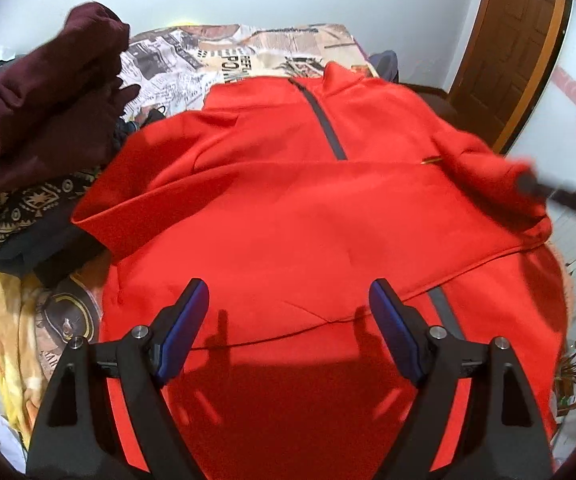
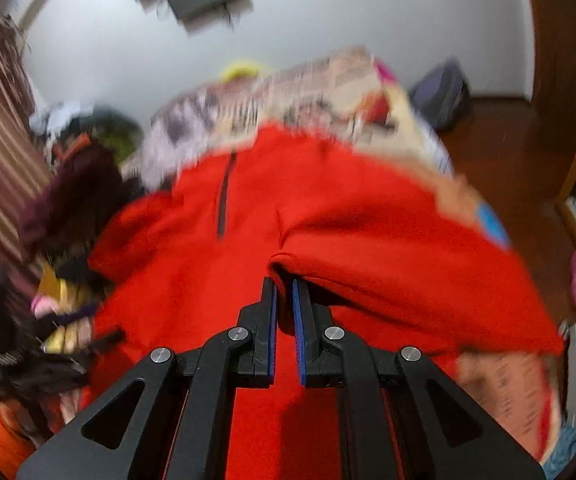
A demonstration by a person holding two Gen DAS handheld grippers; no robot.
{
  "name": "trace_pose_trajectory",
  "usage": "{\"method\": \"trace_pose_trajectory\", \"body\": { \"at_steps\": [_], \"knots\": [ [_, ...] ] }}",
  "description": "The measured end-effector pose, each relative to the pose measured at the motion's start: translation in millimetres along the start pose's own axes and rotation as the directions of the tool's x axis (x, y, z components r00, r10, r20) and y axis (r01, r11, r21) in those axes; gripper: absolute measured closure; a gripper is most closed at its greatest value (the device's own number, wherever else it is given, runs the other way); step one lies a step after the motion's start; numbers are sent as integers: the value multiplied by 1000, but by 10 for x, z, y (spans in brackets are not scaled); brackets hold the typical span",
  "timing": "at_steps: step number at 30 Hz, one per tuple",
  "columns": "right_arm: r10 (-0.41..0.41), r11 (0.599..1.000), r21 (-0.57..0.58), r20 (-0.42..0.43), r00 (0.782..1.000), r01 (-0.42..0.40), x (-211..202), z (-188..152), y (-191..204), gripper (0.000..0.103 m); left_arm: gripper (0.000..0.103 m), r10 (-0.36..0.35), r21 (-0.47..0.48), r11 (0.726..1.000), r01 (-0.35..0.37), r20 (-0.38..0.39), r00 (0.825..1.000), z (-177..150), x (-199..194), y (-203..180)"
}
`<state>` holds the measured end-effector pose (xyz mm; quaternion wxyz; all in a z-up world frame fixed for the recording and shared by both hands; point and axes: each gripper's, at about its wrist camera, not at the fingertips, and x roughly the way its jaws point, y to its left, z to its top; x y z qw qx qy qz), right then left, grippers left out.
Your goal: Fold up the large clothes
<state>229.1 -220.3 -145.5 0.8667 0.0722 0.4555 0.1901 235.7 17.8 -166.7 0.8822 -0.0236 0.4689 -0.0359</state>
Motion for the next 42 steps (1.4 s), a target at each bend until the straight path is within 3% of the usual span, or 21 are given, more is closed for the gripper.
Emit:
{"method": "trace_pose_trajectory", "body": {
  "at_steps": [5,9,11,13,15,18,21,28,30,34,37,42],
  "knots": [
    [-6,1000,-6,-119,993,5,163,-141,42,96,21,-8,-10,1000,9,13,1000,-21,-94,5],
    [1,1000,10,-135,991,1,42,-117,8,95,21,-4,-6,1000,4,21,1000,-21,-117,-12],
    [-3,1000,20,-120,993,6,-58,-105,-24,90,21,-11,-2,1000,11,28,1000,-14,-130,-38],
    [-8,1000,28,-92,996,10,-198,-94,-73,73,21,-8,3,1000,8,35,999,-10,-149,-68],
    [-27,999,23,-62,998,28,-267,-93,-80,64,21,-7,12,1000,6,43,999,5,-162,-108],
    [-55,997,54,17,998,54,-464,-91,-181,60,21,-5,25,1000,3,51,999,30,-163,-157],
    [-80,986,155,70,994,69,-607,-81,-404,56,21,-8,36,999,6,55,998,61,-152,-217],
    [-131,914,396,74,989,92,-533,-153,-1025,56,21,-18,31,999,16,57,998,94,-108,-266],
    [-116,888,454,65,991,75,-444,-195,-1161,56,21,-18,26,1000,17,51,999,96,-80,-262],
    [-40,796,606,43,998,6,-199,-339,-1448,56,21,-14,20,1000,14,38,999,96,-27,-255],
    [-9,760,649,46,999,-24,-51,-388,-1543,56,21,-14,17,1000,13,32,999,93,-3,-253],
    [3,742,668,87,996,-61,34,-334,-1613,56,21,-16,4,1000,15,26,1000,108,38,-240]
  ]
}}
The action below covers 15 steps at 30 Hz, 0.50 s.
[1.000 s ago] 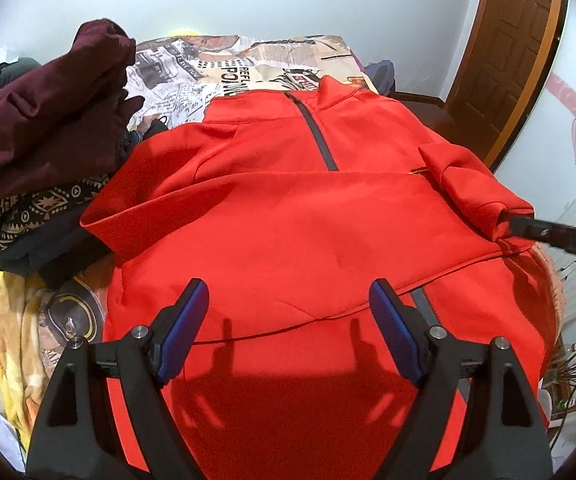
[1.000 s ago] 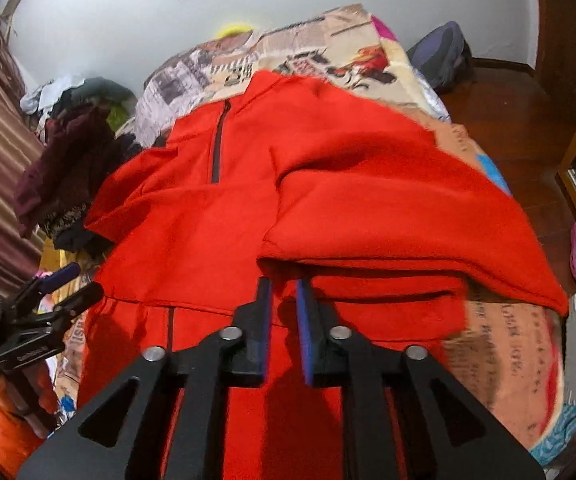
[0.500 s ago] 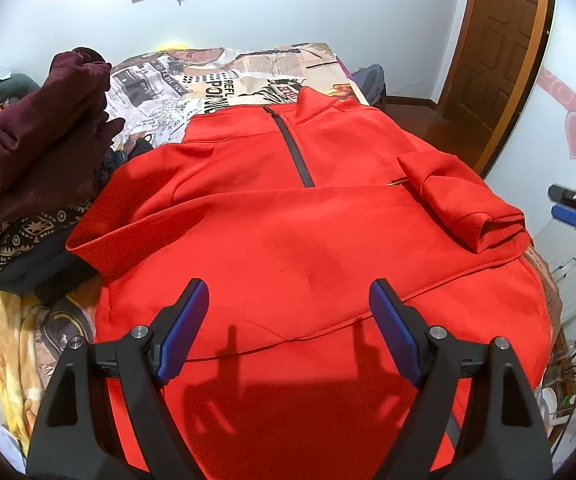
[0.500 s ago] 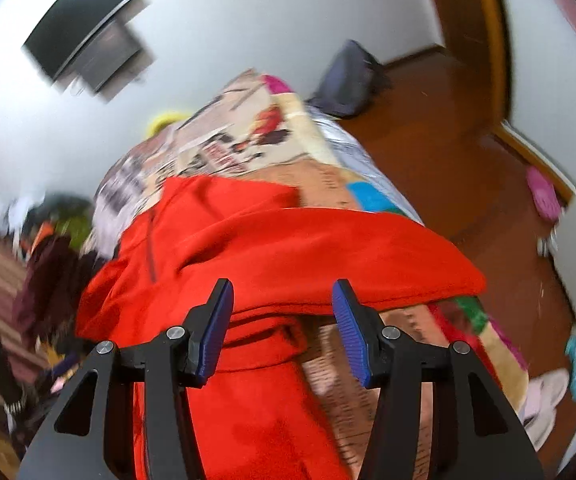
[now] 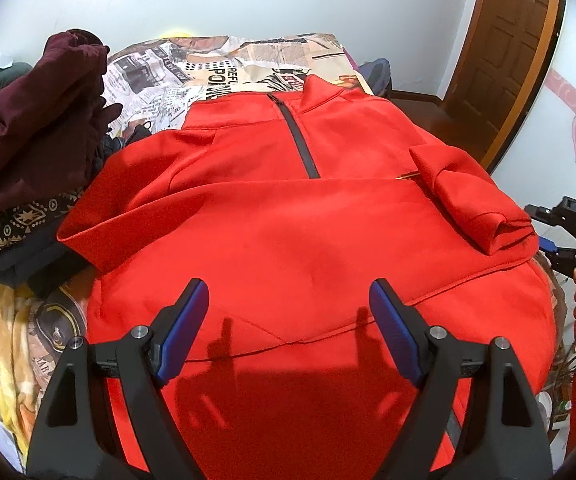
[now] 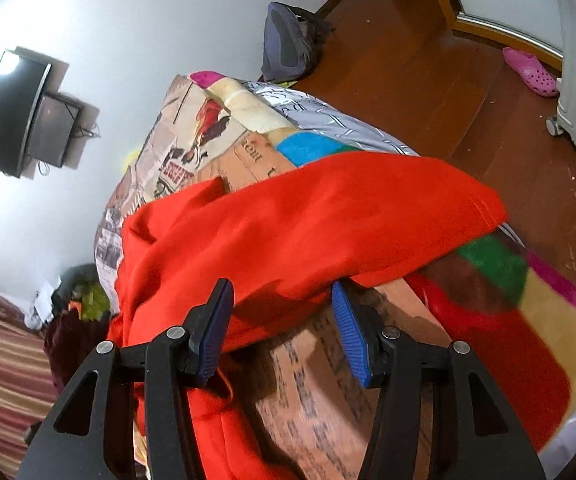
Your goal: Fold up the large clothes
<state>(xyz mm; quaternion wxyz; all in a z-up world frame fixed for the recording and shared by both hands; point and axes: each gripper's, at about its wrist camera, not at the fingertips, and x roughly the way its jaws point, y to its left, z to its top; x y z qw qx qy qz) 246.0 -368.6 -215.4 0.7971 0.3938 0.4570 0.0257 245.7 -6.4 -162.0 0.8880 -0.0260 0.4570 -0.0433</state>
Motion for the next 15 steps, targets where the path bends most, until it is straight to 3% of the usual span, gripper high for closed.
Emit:
{"method": "trace_pose_trajectory", "body": {
  "at_steps": [5,7,10,15],
  "knots": [
    [-13,999,-40,7,1000,13,97,110,15,59,21,0,1,1000,0,4,1000,1,7,-8],
    [-33,997,-63,3,999,33,150,138,40,76,21,1,3,1000,-1,5,1000,-3,5,-4],
    [-36,997,-69,-10,999,36,173,167,47,92,21,4,5,1000,-4,7,1000,-5,-3,-5],
    [-42,984,-173,62,997,52,-9,168,294,94,21,19,19,1000,-20,24,1000,-19,-66,12]
  ]
}}
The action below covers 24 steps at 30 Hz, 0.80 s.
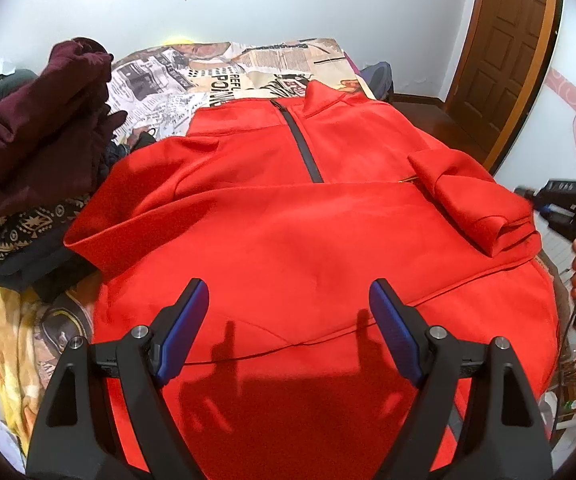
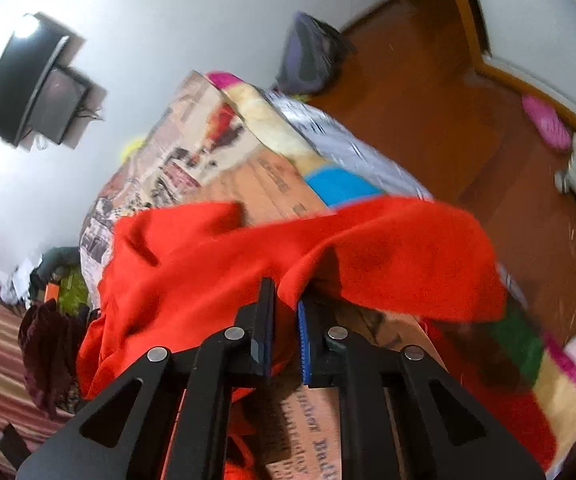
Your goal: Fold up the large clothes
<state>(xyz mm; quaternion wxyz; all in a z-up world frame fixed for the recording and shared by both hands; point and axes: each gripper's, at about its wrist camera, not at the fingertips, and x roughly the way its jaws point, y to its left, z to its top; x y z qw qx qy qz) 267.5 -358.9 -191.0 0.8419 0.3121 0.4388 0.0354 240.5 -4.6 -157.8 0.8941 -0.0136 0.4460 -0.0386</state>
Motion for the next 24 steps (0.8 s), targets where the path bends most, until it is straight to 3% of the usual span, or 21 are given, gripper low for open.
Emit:
{"method": "trace_pose_trajectory", "body": {
  "at_steps": [7,13,21,24],
  "knots": [
    [96,986,-143,93,991,-83,-447,159,558,94,21,-4,-22,1000,4,33,999,7,-135,88],
    [184,951,-272,109,977,-148,-627,107,1153,94,21,7,-35,999,-5,51,999,-26,-243,181],
    [249,860,-469,42,968,-201,-537,-298,1943,94,21,43,-64,997,-37,89,995,-85,-443,423],
    [262,816,-527,-29,965,-237,-364,-519,2203,94,21,57,-93,995,-48,102,993,-115,-521,564]
  ]
}}
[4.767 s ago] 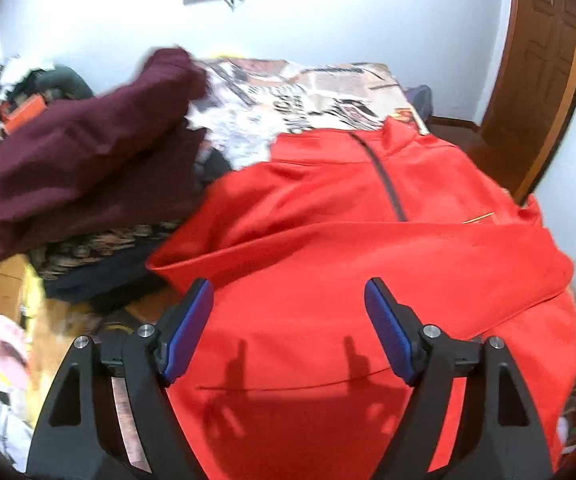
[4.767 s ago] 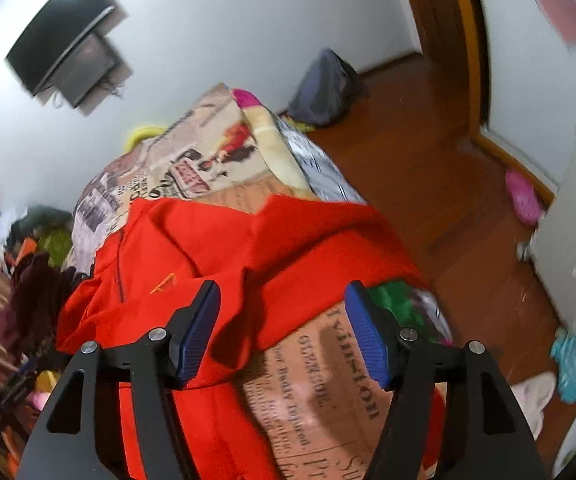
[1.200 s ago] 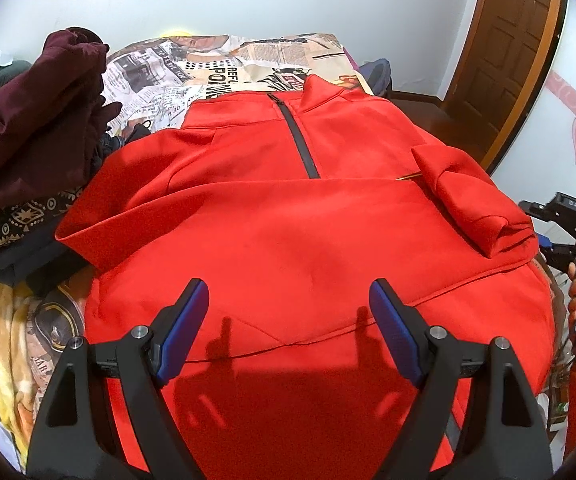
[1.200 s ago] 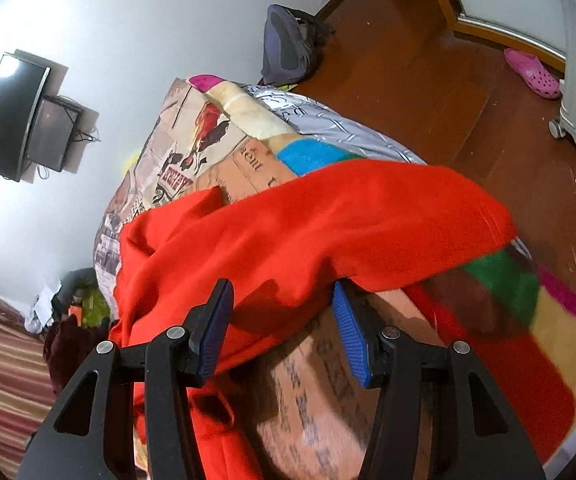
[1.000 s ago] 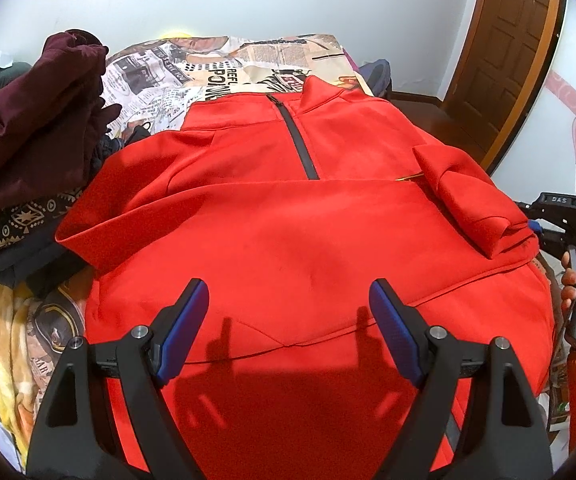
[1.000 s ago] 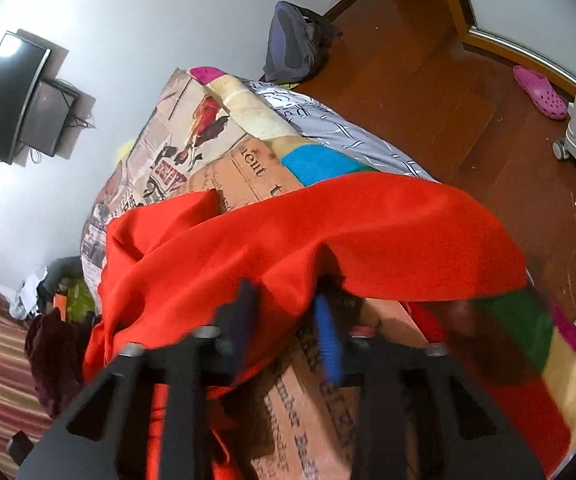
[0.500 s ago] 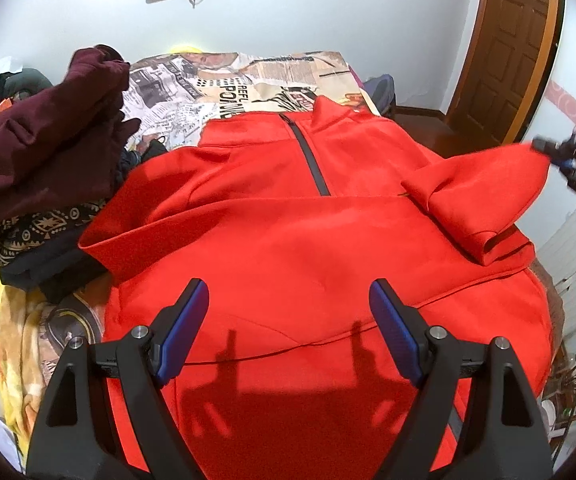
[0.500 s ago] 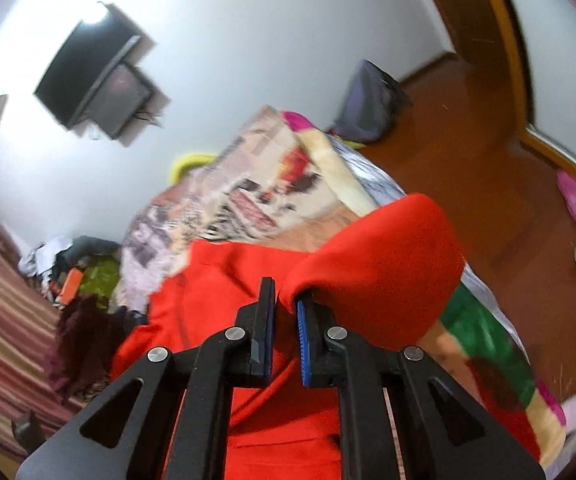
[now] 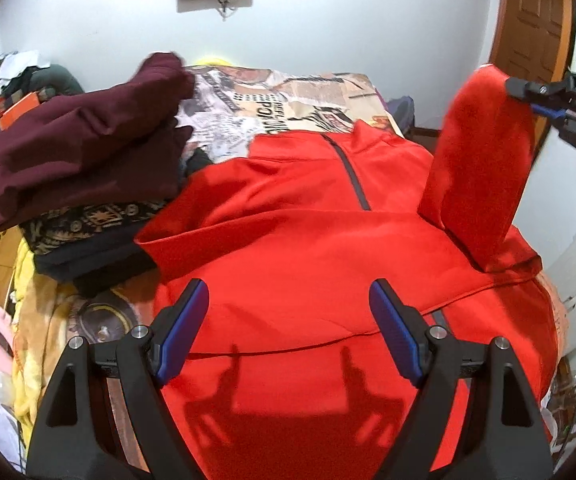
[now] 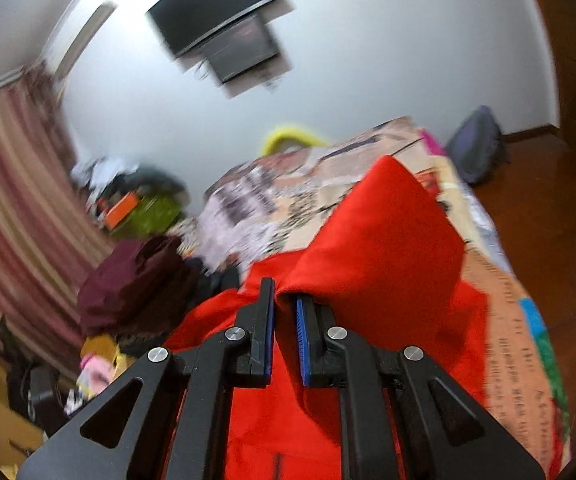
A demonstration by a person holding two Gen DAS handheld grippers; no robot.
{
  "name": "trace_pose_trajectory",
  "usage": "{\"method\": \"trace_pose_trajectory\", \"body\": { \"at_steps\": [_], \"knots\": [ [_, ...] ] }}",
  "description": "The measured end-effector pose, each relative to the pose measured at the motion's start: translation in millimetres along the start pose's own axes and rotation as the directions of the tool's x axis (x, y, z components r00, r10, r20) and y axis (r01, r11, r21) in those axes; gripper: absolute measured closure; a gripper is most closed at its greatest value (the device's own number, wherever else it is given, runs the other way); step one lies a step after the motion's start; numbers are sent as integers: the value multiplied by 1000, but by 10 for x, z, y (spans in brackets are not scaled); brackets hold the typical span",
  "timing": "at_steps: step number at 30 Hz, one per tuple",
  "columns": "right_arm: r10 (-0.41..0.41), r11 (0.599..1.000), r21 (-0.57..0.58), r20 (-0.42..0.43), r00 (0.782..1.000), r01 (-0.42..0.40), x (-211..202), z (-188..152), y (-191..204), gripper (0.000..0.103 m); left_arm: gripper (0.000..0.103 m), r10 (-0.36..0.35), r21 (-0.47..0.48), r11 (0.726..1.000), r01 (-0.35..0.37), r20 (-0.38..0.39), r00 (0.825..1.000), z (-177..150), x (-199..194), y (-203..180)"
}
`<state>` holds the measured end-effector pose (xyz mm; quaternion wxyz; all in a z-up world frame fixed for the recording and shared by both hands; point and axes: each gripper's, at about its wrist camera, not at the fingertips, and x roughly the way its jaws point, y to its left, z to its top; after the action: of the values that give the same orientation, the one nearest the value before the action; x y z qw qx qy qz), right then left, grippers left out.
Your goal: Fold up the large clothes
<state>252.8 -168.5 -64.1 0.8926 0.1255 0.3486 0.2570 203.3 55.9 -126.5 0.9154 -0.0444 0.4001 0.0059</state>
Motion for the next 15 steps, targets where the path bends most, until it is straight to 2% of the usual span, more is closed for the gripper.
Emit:
{"method": "trace_pose_trajectory", "body": {
  "at_steps": [3,6,11,15],
  "knots": [
    [29,998,-52,-80,996,-33,262,-130,247,94,21,14,-23,1000,-14,9,1000,-22,-48,134],
    [55,993,-88,-179,982,-72,516,-300,402,94,21,30,-45,999,-29,10,1000,-49,-85,260],
    [59,983,-140,-354,933,-115,927,-702,557,94,21,50,-73,996,-50,-1,999,-96,-93,420],
    [27,980,-172,-387,922,-101,907,-825,532,94,21,54,-66,996,-54,-9,999,-102,-65,426]
  ]
}}
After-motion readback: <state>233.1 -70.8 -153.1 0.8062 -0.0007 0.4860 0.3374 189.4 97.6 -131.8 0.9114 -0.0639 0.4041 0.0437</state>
